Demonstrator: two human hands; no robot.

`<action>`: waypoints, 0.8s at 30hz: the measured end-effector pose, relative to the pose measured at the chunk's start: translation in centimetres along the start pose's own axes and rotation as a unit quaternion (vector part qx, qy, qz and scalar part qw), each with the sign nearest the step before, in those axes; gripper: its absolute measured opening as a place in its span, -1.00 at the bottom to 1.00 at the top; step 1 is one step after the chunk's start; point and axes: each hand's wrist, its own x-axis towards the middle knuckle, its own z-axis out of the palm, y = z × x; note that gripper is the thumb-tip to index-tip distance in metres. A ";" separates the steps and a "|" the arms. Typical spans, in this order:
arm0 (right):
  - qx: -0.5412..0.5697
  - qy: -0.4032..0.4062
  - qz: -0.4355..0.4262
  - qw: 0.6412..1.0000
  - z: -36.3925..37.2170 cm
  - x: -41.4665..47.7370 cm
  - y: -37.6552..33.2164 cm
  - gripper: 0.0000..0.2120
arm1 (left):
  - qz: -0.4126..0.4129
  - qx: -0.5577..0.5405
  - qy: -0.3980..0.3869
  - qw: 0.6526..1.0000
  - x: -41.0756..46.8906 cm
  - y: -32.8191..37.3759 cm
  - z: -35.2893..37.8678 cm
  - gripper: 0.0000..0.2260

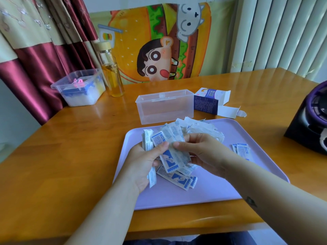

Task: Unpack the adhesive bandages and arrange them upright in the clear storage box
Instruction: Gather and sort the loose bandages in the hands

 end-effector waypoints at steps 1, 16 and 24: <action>-0.014 0.018 -0.014 1.000 0.1 0.0 0.1 -0.52 | -0.001 0.009 0.012 1.000 0.2 -0.2 -0.1 -0.95; -0.203 0.001 -0.131 0.970 1.8 -1.7 -0.2 -0.89 | 0.010 0.017 -0.010 1.000 0.5 -0.2 1.4 -0.83; 0.036 0.034 -0.045 0.998 0.7 -1.4 0.3 -0.86 | -0.124 -0.137 -0.134 0.974 -0.2 -0.2 1.8 -0.57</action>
